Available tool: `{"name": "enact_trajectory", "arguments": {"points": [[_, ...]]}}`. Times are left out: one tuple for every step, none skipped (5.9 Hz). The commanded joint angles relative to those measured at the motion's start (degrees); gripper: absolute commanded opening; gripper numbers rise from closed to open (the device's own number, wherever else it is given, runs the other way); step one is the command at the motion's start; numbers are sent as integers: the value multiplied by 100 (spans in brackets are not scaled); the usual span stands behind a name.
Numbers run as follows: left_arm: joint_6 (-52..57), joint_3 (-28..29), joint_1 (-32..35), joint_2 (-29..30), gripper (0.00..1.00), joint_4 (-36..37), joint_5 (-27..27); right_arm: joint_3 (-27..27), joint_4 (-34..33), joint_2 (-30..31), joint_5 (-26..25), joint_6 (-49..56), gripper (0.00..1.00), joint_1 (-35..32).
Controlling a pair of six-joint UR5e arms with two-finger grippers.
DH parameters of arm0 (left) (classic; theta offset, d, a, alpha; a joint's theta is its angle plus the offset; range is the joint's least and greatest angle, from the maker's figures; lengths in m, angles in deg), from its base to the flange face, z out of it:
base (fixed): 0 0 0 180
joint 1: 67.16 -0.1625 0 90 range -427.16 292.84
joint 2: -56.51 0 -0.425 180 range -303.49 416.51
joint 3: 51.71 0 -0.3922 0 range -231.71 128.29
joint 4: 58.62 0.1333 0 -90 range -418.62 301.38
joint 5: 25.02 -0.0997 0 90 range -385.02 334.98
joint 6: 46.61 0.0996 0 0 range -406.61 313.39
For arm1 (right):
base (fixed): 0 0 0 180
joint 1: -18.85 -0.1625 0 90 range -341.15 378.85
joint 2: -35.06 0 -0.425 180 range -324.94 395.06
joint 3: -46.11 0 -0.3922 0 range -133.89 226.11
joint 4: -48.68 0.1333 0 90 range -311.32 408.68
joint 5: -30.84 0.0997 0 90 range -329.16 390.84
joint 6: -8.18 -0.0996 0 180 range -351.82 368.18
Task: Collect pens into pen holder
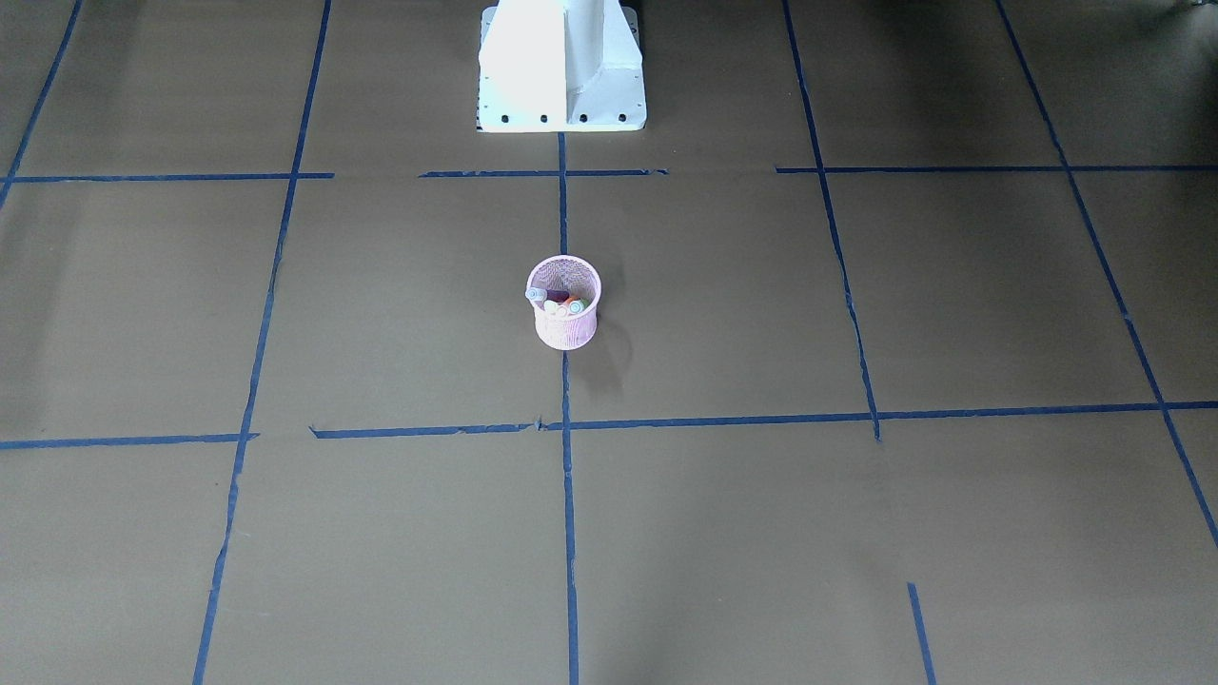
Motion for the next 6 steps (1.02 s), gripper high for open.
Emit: {"name": "enact_trajectory", "arguments": {"points": [[18, 326, -6, -7, 100, -203, 30, 124, -79, 50, 8, 7, 100, 2], [19, 381, 3, -16, 100, -457, 31, 412, -402, 41, -1, 7, 100, 124], [27, 390, -6, 10, 100, -477, 31, 502, -492, 172, -19, 364, 100, 117], [36, 425, -6, 54, 100, -468, 31, 485, -484, 225, -27, 428, 100, 117], [1, 425, -24, 185, 100, -459, 22, 494, -458, 278, -1, 429, 100, 108], [10, 434, -24, 186, 100, -468, 22, 503, -449, 331, 34, 438, 100, 117]]}}
